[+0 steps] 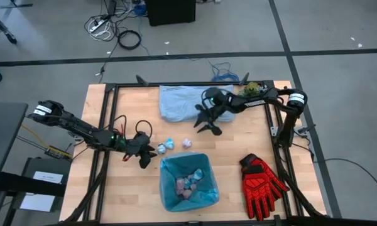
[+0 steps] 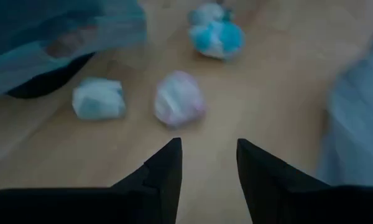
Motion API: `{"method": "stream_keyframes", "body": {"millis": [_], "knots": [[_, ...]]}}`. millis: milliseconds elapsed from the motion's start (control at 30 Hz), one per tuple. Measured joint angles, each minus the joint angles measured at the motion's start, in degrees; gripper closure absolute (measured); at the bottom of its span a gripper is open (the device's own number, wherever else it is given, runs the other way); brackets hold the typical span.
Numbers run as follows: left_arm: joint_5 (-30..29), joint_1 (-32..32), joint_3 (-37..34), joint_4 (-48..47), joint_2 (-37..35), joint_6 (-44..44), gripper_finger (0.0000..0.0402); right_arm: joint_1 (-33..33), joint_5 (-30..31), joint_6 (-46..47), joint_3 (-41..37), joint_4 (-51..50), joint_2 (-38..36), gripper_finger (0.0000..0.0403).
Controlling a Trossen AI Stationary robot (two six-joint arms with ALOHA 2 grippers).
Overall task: Place trash/remove bag and relplace
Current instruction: Put the pink crumbled trash bag into the trash bin
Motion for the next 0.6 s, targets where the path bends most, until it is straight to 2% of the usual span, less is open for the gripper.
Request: {"method": "stream_keyframes", "body": {"millis": [167, 400, 600], "knots": [[0.00, -0.02, 0.04, -0.32, 0.00, 0.32, 0.0224, 3.31, 5.11, 0.01, 0.00, 0.68, 0.27, 0.0217], [-0.30, 1.07, 0.00, -4.35, 1.24, 4.86, 0.0224, 3.95, 6.72, 1.71, 0.02, 5.77, 1.12, 0.0144], [-1.97, 3.01, 0.20, -2.97, 4.33, 4.94, 0.0224, 4.26, 4.29, 1.30, 1.01, 5.06, 4.48, 0.0132]]}}
